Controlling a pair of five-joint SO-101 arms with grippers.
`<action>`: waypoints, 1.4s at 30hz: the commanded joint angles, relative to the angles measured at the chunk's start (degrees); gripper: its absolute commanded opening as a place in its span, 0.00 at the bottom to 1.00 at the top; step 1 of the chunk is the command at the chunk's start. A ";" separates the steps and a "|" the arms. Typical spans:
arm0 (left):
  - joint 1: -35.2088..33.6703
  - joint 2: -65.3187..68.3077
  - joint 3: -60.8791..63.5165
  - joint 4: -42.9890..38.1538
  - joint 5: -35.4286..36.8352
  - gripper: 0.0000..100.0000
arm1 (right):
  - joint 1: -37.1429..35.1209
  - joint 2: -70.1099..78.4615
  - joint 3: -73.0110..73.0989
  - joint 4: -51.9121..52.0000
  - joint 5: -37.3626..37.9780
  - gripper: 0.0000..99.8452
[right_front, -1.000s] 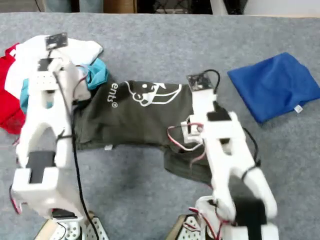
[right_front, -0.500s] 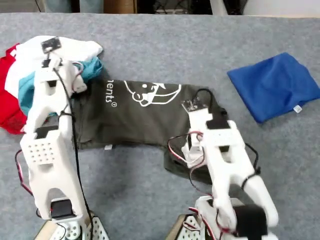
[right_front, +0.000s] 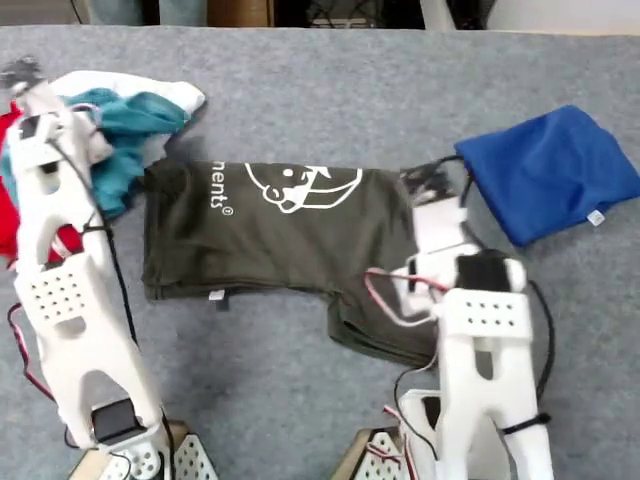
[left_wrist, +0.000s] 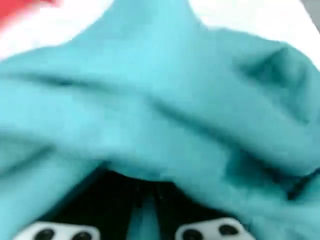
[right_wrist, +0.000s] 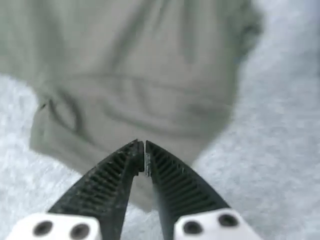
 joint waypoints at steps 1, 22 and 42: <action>-6.73 4.48 -13.58 1.49 0.35 0.03 | 3.52 -0.04 -6.81 -0.09 0.97 0.01; 17.19 -0.79 -19.47 38.42 2.29 0.10 | 1.05 46.02 -48.04 3.96 -9.41 0.01; 4.79 0.88 -5.14 21.10 7.12 0.10 | 1.23 80.13 -75.12 0.00 -9.05 0.01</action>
